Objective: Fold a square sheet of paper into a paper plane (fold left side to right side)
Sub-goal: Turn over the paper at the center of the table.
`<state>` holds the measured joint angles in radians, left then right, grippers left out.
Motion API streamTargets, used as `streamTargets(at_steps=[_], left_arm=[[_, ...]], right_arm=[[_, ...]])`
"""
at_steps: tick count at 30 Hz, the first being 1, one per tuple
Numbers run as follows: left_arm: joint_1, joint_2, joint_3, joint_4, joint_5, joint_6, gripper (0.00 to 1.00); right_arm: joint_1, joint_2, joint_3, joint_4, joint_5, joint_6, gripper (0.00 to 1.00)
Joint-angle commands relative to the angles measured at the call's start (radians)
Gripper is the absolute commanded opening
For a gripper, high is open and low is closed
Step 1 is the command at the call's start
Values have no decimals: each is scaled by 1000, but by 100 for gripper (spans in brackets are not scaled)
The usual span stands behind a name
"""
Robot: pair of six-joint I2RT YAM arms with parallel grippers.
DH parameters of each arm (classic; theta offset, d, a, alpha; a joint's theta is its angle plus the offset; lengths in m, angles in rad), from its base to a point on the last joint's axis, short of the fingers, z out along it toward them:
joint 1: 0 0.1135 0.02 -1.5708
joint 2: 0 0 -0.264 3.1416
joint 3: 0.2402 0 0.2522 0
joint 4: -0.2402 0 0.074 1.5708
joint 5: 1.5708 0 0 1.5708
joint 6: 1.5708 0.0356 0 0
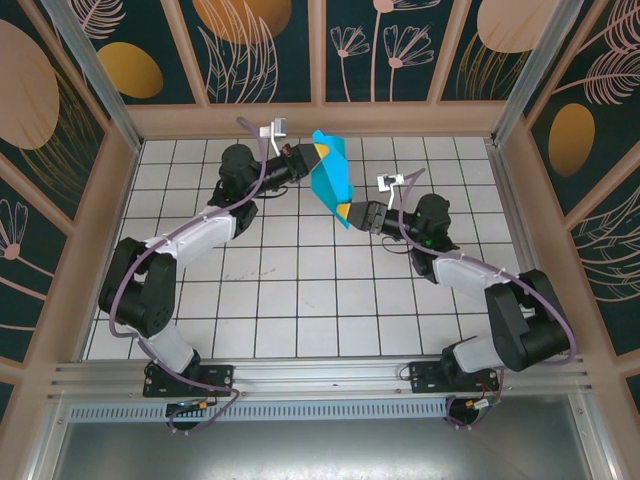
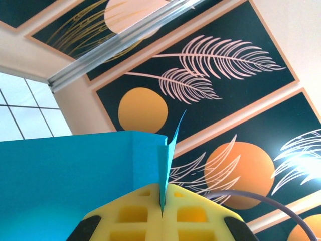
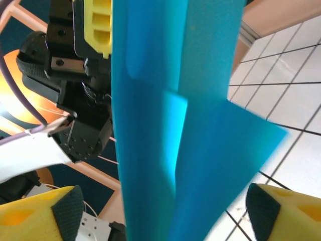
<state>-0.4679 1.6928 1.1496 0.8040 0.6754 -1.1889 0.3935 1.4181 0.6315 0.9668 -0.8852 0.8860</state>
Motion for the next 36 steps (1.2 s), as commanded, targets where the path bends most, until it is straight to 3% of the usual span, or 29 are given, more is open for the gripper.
streamTargets(at_steps=[1, 14, 27, 30, 32, 36], left_arm=[[-13, -29, -14, 75, 29, -39, 0], [-16, -21, -43, 42, 32, -22, 0], [-25, -8, -56, 9, 35, 4, 7], [-24, -18, -47, -41, 29, 48, 16], [-22, -36, -33, -127, 2, 119, 32], [-1, -132, -20, -377, -140, 308, 50]], right_arm=[[7, 20, 54, 82, -29, 26, 81], [-18, -10, 78, -94, -12, -74, 44], [-15, -22, 107, -248, 19, -160, 23], [-14, -31, 116, -307, 37, -197, 21], [-14, -42, 128, -382, 58, -244, 20], [-10, -79, 181, -660, 179, -401, 18]])
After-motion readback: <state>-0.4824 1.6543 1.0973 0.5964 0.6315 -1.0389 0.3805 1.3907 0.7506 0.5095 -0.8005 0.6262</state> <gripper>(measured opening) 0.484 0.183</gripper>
